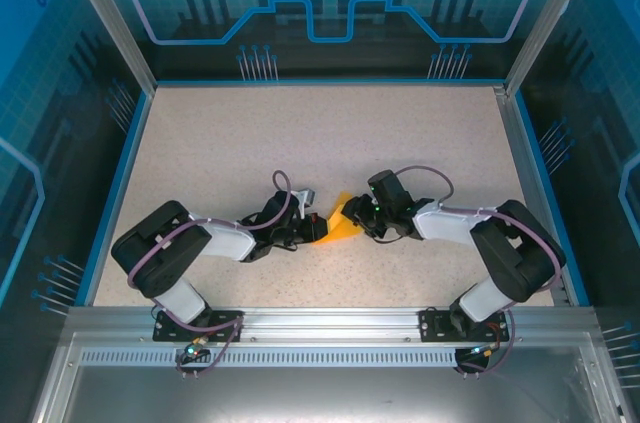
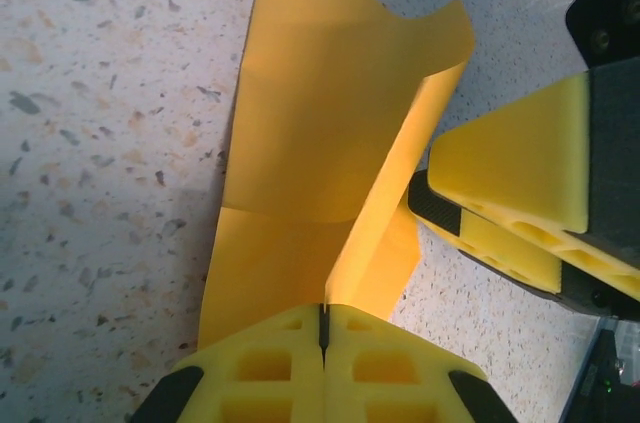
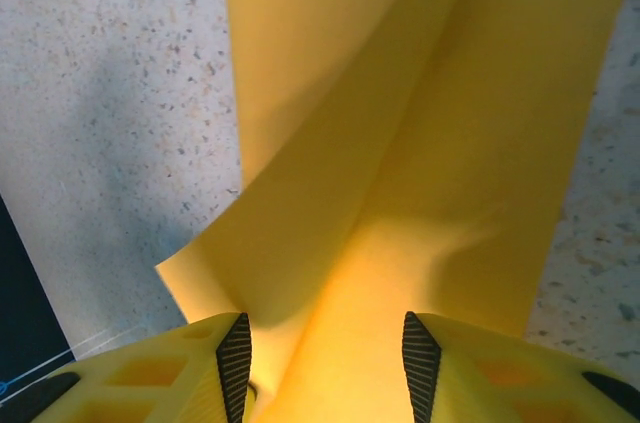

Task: Fold a paper plane with a square sheet of paper (pick it up from the middle)
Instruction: Fourth fold the wing at the center of the table.

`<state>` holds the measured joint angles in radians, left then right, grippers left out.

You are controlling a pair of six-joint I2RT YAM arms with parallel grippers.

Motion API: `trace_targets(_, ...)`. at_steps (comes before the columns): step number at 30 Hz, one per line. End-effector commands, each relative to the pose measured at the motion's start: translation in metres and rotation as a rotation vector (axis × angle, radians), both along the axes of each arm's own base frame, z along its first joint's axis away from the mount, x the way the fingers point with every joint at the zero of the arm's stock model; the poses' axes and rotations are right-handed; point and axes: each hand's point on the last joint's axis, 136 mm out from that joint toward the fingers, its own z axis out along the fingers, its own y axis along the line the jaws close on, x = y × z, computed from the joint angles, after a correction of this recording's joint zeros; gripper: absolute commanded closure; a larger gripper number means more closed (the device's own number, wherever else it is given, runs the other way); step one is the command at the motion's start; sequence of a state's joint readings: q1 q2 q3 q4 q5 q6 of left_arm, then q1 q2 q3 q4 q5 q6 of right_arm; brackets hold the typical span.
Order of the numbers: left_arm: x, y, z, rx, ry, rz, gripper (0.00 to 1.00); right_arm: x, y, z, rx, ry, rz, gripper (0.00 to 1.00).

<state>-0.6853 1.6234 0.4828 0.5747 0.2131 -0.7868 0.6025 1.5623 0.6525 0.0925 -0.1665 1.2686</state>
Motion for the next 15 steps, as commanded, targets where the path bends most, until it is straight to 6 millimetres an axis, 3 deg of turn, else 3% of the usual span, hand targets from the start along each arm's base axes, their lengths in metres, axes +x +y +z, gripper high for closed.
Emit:
trace_targets(1, 0.001, 0.006, -0.007, -0.006, 0.024, 0.046, 0.99, 0.004, 0.013, 0.004, 0.038, 0.000, 0.009, 0.54)
trace_targets(10, 0.001, 0.007, -0.005, -0.027, 0.035, 0.058, 0.97, 0.005, 0.018, -0.003, 0.023, 0.029, 0.025, 0.54)
trace_targets(15, 0.000, 0.015, -0.003, 0.006, 0.040, 0.068, 0.85, 0.001, 0.012, -0.012, -0.021, 0.071, 0.016, 0.55)
